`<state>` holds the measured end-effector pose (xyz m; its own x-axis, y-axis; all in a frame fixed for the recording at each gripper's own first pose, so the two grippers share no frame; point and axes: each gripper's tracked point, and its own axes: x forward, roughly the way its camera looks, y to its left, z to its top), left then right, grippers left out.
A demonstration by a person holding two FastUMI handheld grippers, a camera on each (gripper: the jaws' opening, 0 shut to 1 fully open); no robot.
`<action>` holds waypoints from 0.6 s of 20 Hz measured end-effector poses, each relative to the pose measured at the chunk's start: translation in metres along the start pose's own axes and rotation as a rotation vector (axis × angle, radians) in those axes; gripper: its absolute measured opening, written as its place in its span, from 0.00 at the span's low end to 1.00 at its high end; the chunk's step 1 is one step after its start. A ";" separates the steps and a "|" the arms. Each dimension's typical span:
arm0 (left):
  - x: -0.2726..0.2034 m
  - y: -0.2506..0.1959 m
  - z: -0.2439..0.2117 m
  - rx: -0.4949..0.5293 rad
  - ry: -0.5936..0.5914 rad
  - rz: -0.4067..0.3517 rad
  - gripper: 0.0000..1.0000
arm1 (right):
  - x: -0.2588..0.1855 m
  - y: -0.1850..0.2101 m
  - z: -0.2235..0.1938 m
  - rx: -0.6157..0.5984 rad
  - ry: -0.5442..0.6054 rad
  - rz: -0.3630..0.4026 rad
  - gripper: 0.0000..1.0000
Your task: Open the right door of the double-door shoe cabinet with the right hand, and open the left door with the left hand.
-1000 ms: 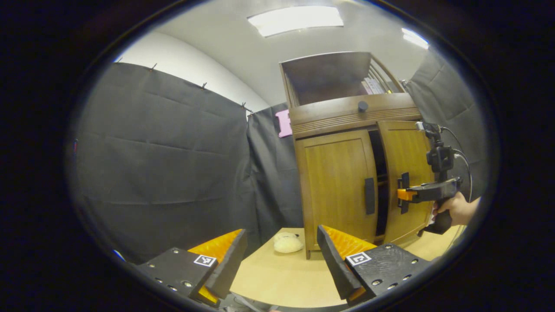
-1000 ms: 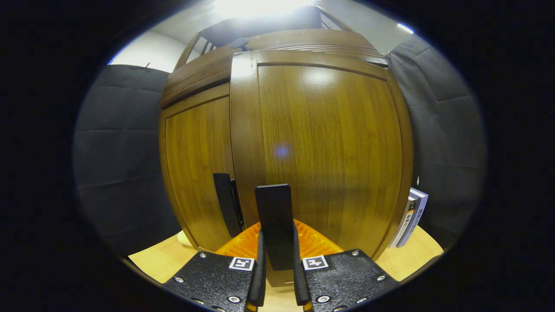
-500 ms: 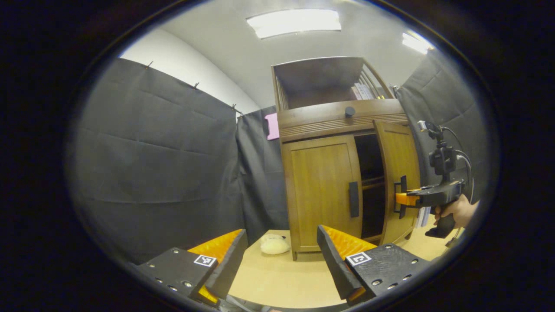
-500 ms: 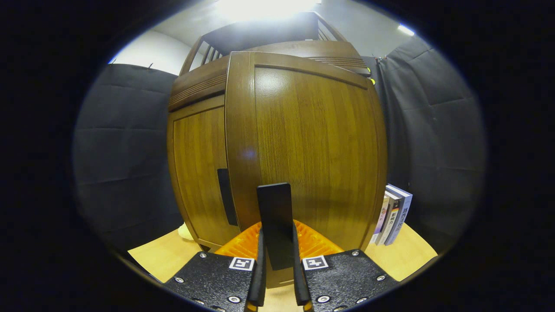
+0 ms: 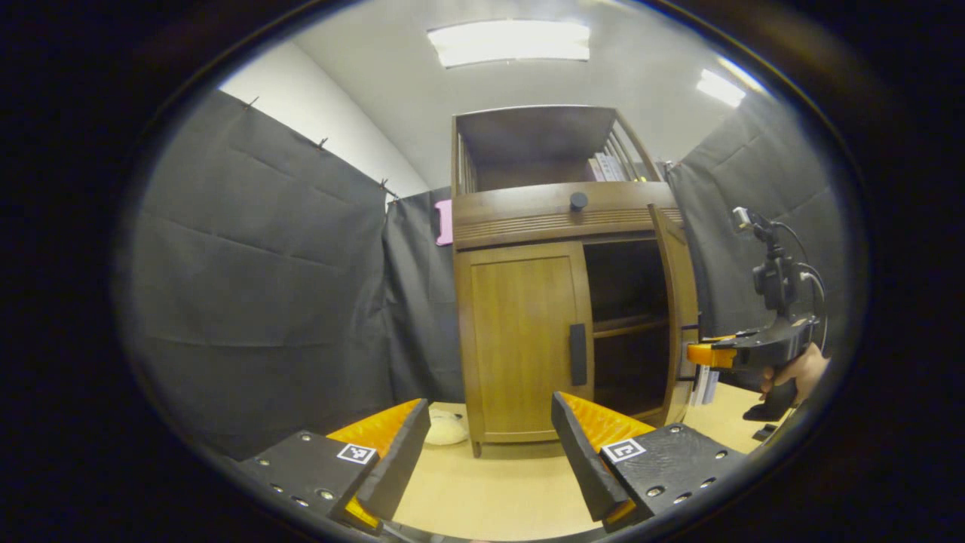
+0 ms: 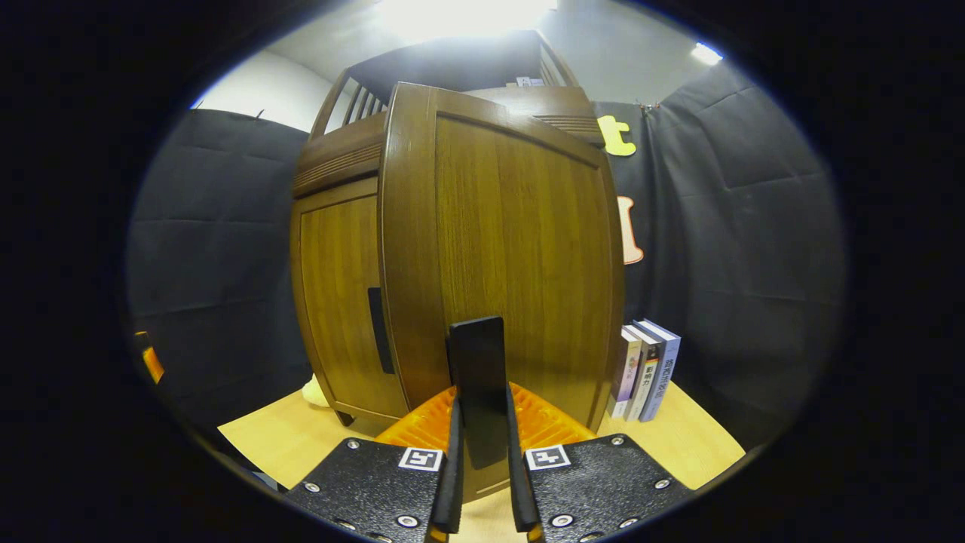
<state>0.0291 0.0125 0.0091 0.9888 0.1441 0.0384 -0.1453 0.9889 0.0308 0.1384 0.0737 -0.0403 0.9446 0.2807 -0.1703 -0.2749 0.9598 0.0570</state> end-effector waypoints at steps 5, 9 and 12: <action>-0.011 -0.030 0.005 -0.006 -0.009 -0.055 0.99 | -0.019 -0.018 -0.001 0.000 0.001 -0.038 0.24; -0.010 -0.049 0.003 -0.010 -0.014 -0.101 0.99 | -0.035 -0.037 0.000 -0.001 -0.011 -0.074 0.24; -0.006 -0.065 0.000 -0.021 -0.025 -0.135 0.99 | -0.044 -0.053 -0.001 0.002 -0.017 -0.099 0.20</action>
<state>0.0326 -0.0528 0.0070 0.9981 0.0086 0.0605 -0.0096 0.9998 0.0165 0.1108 0.0103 -0.0367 0.9700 0.1843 -0.1586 -0.1798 0.9828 0.0427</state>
